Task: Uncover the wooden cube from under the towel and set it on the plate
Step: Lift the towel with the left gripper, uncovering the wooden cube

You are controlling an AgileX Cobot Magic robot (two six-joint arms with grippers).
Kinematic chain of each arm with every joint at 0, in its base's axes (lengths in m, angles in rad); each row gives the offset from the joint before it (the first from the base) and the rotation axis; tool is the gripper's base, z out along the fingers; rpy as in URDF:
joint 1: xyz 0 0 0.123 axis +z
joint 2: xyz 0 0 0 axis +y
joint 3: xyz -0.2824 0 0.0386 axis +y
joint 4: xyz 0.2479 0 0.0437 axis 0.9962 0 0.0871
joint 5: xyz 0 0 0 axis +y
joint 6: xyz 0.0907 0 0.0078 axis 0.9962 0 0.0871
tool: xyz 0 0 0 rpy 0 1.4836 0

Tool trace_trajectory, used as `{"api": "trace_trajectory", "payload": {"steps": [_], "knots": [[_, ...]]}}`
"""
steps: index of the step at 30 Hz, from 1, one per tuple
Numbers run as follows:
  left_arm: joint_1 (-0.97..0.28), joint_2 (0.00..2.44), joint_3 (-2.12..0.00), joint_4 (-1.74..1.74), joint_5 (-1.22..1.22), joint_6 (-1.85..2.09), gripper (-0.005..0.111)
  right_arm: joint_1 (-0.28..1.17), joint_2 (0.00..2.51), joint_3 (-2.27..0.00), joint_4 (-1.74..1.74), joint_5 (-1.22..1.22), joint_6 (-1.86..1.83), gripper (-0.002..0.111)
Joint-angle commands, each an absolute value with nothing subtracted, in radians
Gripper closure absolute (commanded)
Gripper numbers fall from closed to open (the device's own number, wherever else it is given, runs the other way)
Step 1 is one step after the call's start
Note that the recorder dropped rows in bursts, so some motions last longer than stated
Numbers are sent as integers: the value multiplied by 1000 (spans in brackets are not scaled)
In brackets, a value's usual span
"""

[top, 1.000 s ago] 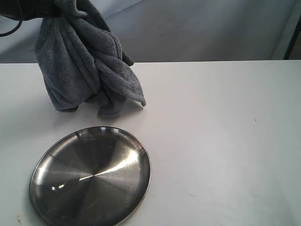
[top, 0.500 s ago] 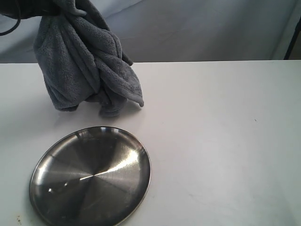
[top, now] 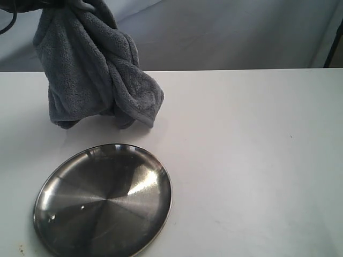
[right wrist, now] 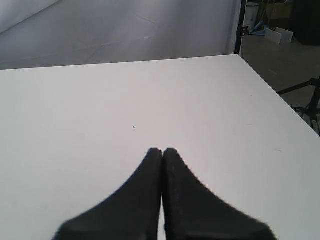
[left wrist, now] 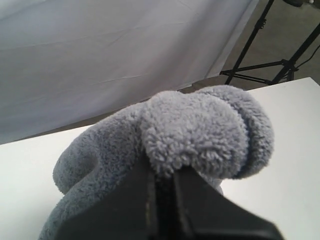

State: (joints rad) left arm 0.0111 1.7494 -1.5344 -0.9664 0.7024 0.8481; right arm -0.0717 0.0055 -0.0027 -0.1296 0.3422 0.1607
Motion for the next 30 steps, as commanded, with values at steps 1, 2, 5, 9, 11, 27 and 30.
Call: {"api": "trace_trajectory", "payload": {"steps": [1,2,5,9,11,27,30], "knots": [[8,1738,-1542,-1008,679,854,106,-80,0,0,-128,341,165,108],[8,1738,-1542,-1008,681,854,106,-80,0,0,-128,341,165,108],[8,1753,-1542,-1008,706,854,106,-80,0,0,-128,341,165,108],[8,1719,-1542,-1012,688,898,106,-80,0,0,-128,341,165,108],[8,1697,-1542,-1012,680,898,106,-80,0,0,-128,341,165,108],[8,1716,-1540,-989,646,901,106,-80,0,0,-128,341,165,108],[8,1696,-1549,-1014,627,901,106,-80,0,0,-128,341,165,108]]}}
